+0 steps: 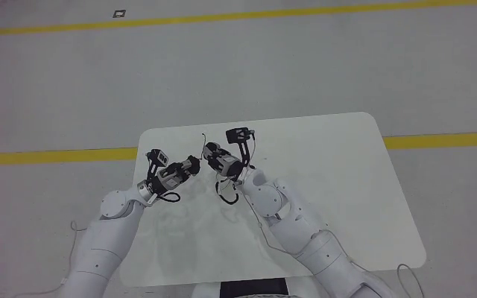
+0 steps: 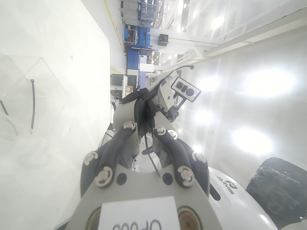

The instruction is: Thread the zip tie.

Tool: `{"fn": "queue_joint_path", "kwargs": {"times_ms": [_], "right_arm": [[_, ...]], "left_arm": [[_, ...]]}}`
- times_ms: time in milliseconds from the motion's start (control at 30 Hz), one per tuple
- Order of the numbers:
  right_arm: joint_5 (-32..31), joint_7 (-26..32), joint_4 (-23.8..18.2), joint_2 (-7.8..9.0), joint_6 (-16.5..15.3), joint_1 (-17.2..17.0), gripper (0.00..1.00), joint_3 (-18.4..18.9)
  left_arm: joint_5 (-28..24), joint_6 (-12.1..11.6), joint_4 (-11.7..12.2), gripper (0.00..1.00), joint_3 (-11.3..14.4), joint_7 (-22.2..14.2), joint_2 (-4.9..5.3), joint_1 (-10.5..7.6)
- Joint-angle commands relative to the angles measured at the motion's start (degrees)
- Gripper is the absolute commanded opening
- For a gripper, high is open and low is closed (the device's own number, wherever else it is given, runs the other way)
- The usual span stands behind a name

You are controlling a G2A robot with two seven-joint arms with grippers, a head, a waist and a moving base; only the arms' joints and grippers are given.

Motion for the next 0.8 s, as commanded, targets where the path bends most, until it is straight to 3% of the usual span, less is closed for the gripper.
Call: {"fn": "queue_joint_path", "kwargs": {"times_ms": [0,767], "right_arm": [[-0.2,0.1,0.0,0.05,0.1,0.0,0.00,-0.1],[0.1,-0.2,-0.2,0.56,1.0,0.0,0.00,-0.2]], "left_arm": [[0.0,0.0,0.0,0.00,0.0,0.0,0.00,0.00],[0.0,0.0,0.0,0.00,0.0,0.0,0.00,0.00]]}}
